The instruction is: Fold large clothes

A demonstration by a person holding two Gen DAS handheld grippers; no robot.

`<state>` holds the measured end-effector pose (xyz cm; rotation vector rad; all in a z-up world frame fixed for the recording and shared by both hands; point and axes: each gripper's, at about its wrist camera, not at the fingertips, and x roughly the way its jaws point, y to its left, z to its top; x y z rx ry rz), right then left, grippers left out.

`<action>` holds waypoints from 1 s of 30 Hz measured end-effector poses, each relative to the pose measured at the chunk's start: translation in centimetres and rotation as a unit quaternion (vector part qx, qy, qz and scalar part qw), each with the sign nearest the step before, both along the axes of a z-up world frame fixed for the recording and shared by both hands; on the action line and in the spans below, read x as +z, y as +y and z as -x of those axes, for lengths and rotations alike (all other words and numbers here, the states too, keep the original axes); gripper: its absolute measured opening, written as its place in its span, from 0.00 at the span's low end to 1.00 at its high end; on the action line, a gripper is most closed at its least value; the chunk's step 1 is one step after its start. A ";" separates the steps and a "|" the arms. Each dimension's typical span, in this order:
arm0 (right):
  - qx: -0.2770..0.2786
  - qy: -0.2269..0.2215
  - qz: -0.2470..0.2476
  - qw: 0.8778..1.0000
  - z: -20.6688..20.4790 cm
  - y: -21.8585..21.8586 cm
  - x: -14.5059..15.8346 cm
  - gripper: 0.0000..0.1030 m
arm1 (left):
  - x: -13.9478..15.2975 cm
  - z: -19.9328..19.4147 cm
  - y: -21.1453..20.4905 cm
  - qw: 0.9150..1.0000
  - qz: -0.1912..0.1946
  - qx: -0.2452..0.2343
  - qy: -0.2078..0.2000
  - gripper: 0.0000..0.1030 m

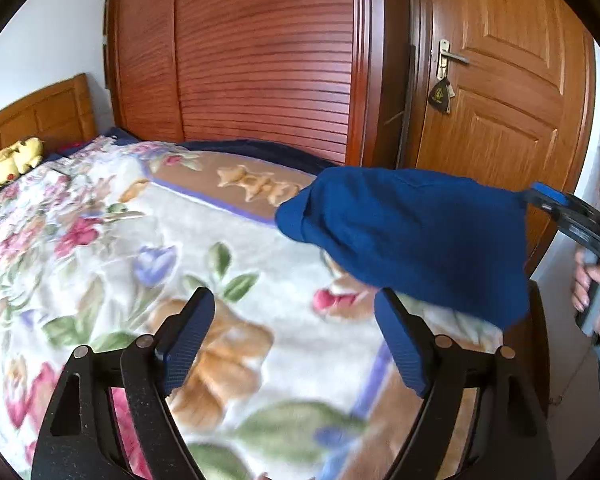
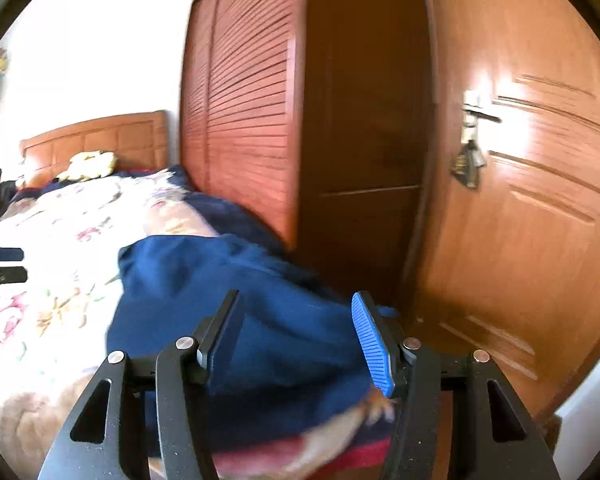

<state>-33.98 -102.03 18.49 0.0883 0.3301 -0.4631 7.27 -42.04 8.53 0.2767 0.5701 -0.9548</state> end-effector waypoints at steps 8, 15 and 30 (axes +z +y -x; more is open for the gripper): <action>-0.040 0.065 -0.031 0.997 -5.0 -3.0 -0.4 0.56 | 2.4 2.8 8.9 0.998 0.024 0.048 -0.044 0.97; -0.015 0.043 0.015 0.999 -4.1 3.1 2.9 0.56 | 3.0 3.7 16.6 0.992 0.038 0.101 -0.059 0.99; 0.252 -0.023 -0.002 0.967 -5.3 26.5 4.4 0.69 | 0.9 4.7 30.6 0.966 0.052 0.240 -0.078 0.99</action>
